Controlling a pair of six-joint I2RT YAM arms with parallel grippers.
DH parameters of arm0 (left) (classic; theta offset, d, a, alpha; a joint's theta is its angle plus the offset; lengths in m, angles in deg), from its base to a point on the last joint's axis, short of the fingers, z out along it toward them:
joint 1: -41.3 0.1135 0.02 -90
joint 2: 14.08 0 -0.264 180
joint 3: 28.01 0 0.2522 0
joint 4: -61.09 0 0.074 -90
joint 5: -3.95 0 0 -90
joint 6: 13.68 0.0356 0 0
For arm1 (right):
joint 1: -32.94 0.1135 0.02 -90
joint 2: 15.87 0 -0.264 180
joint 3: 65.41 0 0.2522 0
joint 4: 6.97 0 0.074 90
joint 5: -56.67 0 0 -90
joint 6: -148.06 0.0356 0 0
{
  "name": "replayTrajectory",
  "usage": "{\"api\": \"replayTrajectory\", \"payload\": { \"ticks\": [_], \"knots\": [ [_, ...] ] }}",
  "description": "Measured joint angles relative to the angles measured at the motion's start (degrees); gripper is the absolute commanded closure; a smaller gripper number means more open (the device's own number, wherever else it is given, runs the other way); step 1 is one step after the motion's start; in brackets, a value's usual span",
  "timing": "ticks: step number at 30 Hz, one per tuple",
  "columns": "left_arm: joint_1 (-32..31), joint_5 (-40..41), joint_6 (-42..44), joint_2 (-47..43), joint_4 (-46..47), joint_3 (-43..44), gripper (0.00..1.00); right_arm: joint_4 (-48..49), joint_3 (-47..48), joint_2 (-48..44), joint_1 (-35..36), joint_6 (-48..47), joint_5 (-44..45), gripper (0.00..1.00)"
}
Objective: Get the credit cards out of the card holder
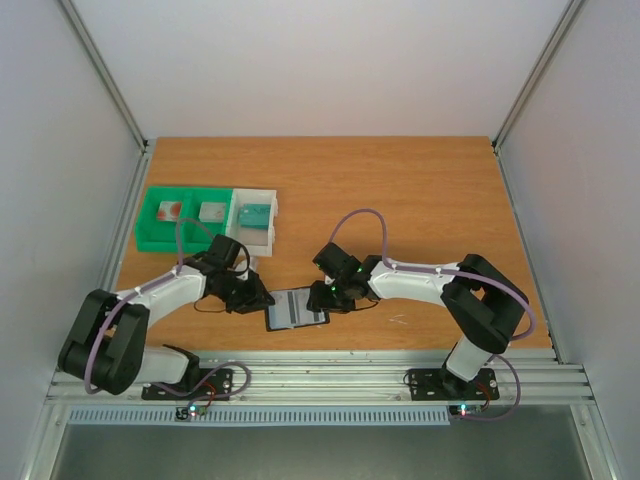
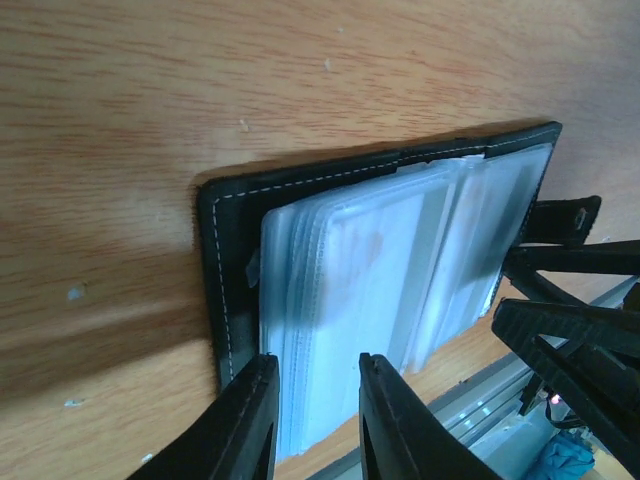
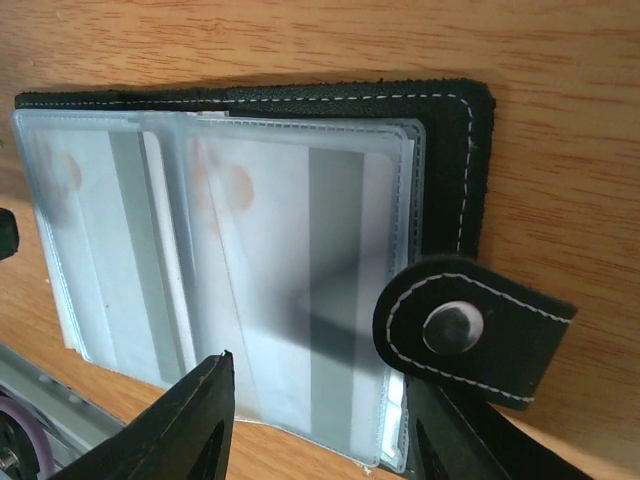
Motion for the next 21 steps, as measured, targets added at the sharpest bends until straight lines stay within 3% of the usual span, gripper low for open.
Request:
{"api": "replayTrajectory", "payload": {
  "ticks": [21],
  "knots": [
    [0.0, 0.2, 0.4, 3.7, 3.9, -1.3, 0.83, 0.5, 0.0, 0.0, 0.0, 0.1, 0.2, 0.54]
  ]
}}
